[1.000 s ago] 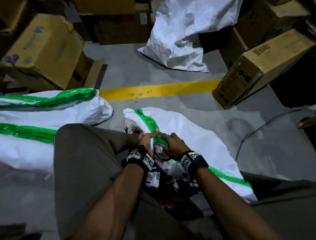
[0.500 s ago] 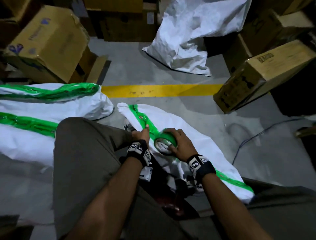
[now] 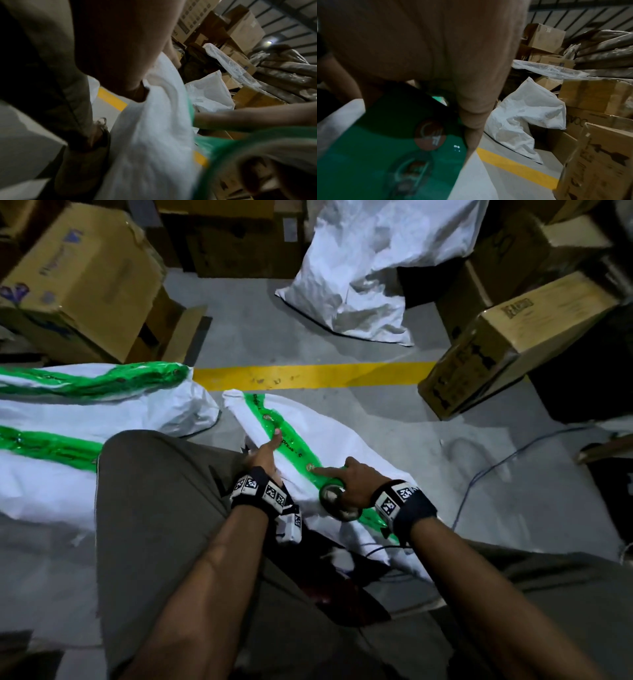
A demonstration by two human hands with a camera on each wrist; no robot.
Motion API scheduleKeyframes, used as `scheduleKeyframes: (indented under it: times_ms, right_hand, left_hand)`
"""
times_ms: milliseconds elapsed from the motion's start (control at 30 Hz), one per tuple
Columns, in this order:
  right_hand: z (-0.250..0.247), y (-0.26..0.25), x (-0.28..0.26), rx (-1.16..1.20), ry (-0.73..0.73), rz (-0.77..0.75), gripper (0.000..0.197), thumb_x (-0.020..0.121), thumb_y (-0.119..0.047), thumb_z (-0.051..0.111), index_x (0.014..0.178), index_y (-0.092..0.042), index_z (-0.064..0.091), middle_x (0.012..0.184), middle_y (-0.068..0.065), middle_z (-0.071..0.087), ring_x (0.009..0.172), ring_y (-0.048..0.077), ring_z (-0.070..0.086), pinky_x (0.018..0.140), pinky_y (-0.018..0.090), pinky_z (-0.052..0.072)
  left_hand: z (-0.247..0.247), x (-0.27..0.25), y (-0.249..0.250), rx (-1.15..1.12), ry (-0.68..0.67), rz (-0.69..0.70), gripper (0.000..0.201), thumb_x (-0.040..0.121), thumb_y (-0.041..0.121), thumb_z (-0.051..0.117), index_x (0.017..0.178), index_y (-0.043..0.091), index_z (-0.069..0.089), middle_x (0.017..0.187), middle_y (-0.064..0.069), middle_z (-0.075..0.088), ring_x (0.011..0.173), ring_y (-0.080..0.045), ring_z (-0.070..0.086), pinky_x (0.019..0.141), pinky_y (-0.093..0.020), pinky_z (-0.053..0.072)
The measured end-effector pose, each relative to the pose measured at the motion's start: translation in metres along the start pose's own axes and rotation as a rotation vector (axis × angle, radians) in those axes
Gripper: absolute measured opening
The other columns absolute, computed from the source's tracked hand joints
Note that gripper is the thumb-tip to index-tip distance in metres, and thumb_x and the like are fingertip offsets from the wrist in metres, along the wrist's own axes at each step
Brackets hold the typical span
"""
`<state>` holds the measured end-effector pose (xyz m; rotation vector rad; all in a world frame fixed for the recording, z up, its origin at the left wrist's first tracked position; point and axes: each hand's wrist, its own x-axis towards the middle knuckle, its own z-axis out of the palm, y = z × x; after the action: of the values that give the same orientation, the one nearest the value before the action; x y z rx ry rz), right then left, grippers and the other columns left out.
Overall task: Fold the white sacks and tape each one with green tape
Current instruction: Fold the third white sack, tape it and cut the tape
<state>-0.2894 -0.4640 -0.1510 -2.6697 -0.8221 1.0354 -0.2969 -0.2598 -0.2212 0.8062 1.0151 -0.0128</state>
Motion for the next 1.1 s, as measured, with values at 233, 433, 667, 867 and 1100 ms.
scheduleKeyframes:
  times_ms: [233, 433, 667, 867, 1100]
  right_hand:
    - [0.025, -0.016, 0.028, 0.184, 0.034, 0.085, 0.06, 0.092, -0.03, 0.056, 0.149, -0.044, 0.04, 0.124, 0.018, 0.046, 0.116, 0.039, 0.054, 0.097, 0.039, 0.044]
    - [0.034, -0.023, 0.035, 0.245, 0.076, 0.086, 0.046, 0.088, -0.032, 0.061, 0.133, -0.03, 0.054, 0.118, 0.017, 0.057, 0.111, 0.036, 0.058, 0.086, 0.036, 0.044]
    - [0.021, -0.016, 0.026, 0.531, 0.196, 0.077, 0.061, 0.067, -0.028, 0.08, 0.109, -0.029, 0.037, 0.097, 0.007, 0.053, 0.084, 0.029, 0.059, 0.072, 0.035, 0.047]
    - [-0.033, 0.015, 0.001, 0.519, 0.205, -0.016, 0.085, 0.064, -0.029, 0.086, 0.133, -0.032, 0.035, 0.119, 0.013, 0.057, 0.106, 0.027, 0.059, 0.092, 0.045, 0.051]
    - [-0.082, 0.051, -0.031, 0.655, 0.384, -0.067, 0.085, 0.08, -0.012, 0.084, 0.144, -0.018, 0.028, 0.129, 0.007, 0.053, 0.092, 0.007, 0.061, 0.06, 0.011, 0.051]
  left_hand:
    - [0.001, -0.037, -0.019, -0.019, -0.325, -0.187, 0.038, 0.087, 0.003, 0.063, 0.124, -0.005, 0.061, 0.127, -0.024, 0.063, 0.114, -0.041, 0.063, 0.1, -0.053, 0.051]
    - [-0.005, -0.044, -0.041, 0.229, -0.181, -0.233, 0.01, 0.092, 0.011, 0.056, 0.085, 0.005, 0.058, 0.07, -0.013, 0.063, 0.068, -0.025, 0.058, 0.067, -0.038, 0.049]
    - [0.0, -0.03, -0.04, 0.559, 0.074, 0.006, 0.049, 0.075, 0.028, 0.079, 0.109, -0.006, 0.067, 0.104, -0.013, 0.072, 0.081, -0.018, 0.07, 0.057, -0.021, 0.051]
    - [0.05, -0.033, -0.003, 0.781, -0.131, 0.33, 0.019, 0.085, 0.022, 0.076, 0.099, 0.01, 0.071, 0.102, -0.004, 0.073, 0.099, -0.023, 0.07, 0.075, -0.024, 0.05]
    - [0.141, -0.031, 0.049, 0.897, -0.416, 0.557, 0.039, 0.08, 0.025, 0.083, 0.109, 0.003, 0.07, 0.111, -0.012, 0.072, 0.099, -0.024, 0.068, 0.091, -0.039, 0.055]
